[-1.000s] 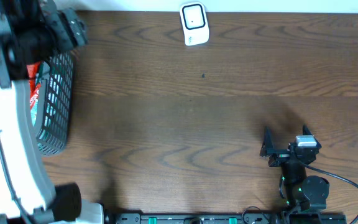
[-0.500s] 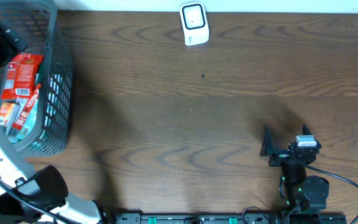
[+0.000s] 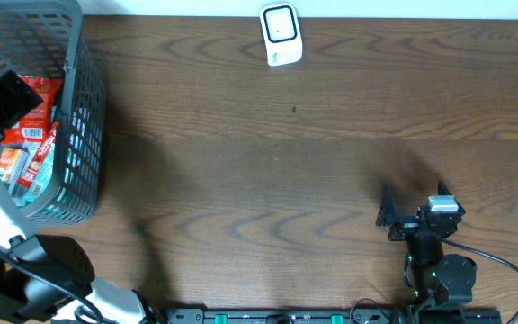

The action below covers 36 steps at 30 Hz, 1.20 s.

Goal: Scan the item barcode
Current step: 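Reach the left gripper into the grey basket toward the green pack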

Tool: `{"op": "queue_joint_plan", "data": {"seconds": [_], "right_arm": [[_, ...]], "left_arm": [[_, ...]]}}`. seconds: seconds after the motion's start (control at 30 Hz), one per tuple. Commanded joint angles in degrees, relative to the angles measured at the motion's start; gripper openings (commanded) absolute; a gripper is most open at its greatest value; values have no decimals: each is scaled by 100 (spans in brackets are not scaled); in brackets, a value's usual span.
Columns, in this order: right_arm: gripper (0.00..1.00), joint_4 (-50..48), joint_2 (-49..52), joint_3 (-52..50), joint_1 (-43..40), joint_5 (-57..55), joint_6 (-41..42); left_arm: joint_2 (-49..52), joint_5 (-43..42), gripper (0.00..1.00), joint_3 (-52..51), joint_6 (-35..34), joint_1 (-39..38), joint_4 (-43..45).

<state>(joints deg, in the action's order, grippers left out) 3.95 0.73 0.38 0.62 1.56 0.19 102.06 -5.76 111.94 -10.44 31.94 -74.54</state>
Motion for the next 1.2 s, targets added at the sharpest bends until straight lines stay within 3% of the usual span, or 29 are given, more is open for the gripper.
{"op": "queue_joint_plan", "data": {"seconds": [0.0,0.7,1.17], "right_arm": [[99,17,-24,-7,-63,24,-63],[99,20,-24,-7,-63,24,-63],[99,20,-24,-7,-63,24,-63]], "left_arm": [[181,90,98,-214,55,13,4],[920,243,98,-1038,28,13,315],[962,535,96,-2411,-437,13,1480]]}}
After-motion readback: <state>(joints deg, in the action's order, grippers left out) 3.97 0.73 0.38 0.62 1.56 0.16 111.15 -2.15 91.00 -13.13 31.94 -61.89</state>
